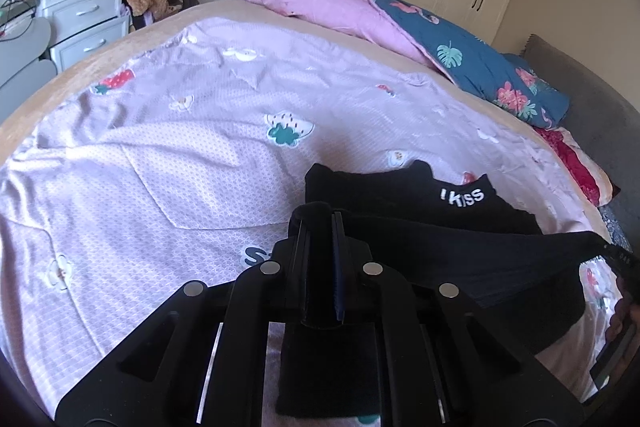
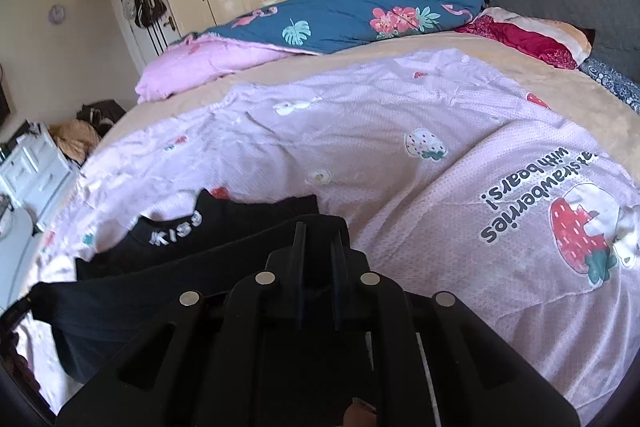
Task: Fold small clothes
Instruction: 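Carry the held hem with both grippers toward the collar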
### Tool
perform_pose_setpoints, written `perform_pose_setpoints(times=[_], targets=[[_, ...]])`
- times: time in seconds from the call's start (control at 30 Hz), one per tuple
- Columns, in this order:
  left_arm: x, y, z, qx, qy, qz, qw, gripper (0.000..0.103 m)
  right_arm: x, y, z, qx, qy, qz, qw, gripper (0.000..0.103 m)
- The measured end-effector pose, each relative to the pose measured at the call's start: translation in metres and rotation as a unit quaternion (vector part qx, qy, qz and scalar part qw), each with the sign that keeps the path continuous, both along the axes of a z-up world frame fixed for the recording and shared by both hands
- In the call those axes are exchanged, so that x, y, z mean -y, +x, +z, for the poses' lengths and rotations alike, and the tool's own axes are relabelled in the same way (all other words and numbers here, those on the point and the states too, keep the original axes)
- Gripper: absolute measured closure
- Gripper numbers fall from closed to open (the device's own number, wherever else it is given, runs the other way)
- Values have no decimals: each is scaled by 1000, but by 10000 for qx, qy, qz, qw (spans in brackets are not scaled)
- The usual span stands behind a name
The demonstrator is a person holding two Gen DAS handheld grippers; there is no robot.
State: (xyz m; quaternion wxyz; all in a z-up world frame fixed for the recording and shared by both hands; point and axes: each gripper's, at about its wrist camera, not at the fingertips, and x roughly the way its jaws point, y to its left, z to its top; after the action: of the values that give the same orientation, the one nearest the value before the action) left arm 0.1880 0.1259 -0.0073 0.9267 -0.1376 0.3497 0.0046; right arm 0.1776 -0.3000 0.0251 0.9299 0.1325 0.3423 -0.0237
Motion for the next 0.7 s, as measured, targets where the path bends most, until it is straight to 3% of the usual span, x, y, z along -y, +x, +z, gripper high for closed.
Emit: perform_pose_setpoints(times=[0.07, 0.13, 0.3, 0.5, 0.6, 0.7], targets=[[0, 2, -3, -20, -8, 11, 10000, 98, 1, 3, -8, -67, -18, 15, 10000, 93], [1, 3, -2, 11, 58, 28, 10000, 96, 2, 4, -12, -83, -177, -105, 9998, 77], [8, -10, 10, 195, 315, 31, 9993, 88, -1, -5, -8, 87, -467, -56, 9989, 77], [39, -24, 16, 278, 443, -524, 9973, 84, -42, -22, 9, 457, -723, 926, 9920, 77], [66, -25, 2, -16, 424, -1054, 9935, 84, -70, -23, 1, 150, -951, 1485, 9842, 77], [93, -23, -17, -396, 724, -1508, 9851, 84, -90, -17, -19, -387, -1196, 1835, 9749, 77]])
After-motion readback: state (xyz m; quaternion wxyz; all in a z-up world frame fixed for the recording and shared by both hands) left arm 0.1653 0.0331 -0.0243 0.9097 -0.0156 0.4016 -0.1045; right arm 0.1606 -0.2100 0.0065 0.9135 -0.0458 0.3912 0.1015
